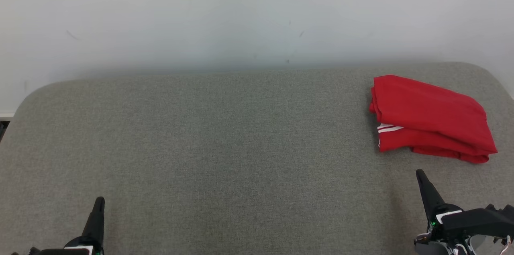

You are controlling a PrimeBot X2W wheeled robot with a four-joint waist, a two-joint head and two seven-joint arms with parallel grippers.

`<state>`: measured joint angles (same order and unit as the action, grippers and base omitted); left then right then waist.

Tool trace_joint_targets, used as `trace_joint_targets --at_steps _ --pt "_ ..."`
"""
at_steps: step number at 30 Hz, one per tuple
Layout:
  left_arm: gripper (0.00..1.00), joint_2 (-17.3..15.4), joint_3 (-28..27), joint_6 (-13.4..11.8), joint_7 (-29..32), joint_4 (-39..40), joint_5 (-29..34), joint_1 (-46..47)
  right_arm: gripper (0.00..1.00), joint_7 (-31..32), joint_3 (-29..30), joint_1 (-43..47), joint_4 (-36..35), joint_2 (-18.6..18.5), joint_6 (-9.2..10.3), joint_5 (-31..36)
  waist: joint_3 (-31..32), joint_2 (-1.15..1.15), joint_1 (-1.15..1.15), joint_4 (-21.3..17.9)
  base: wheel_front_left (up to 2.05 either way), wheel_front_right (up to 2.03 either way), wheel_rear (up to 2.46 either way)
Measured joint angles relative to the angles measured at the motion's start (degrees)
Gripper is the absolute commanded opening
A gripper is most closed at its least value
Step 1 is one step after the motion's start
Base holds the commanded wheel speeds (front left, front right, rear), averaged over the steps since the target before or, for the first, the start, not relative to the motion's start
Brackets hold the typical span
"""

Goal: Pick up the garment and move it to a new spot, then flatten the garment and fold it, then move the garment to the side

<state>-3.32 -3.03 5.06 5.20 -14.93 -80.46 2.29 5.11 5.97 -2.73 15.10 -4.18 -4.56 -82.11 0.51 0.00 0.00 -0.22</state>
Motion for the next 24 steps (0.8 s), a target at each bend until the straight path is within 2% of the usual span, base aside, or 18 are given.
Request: trace_joint_targets --at_steps 13,24 --pt "0.00 1.0 -2.0 2.0 1.3 -1.6 -10.3 2.2 0.00 1.4 1.5 -1.8 1.6 1.4 -2.00 -8.7 -0.6 0.00 0.00 0.2 0.00 0.00 0.00" --pt "0.00 1.1 -2.1 2.0 1.3 -2.0 -10.9 2.7 0.00 1.5 1.6 -2.3 1.7 1.5 -2.00 -9.6 -0.6 0.00 0.00 0.2 0.00 0.00 0.00"
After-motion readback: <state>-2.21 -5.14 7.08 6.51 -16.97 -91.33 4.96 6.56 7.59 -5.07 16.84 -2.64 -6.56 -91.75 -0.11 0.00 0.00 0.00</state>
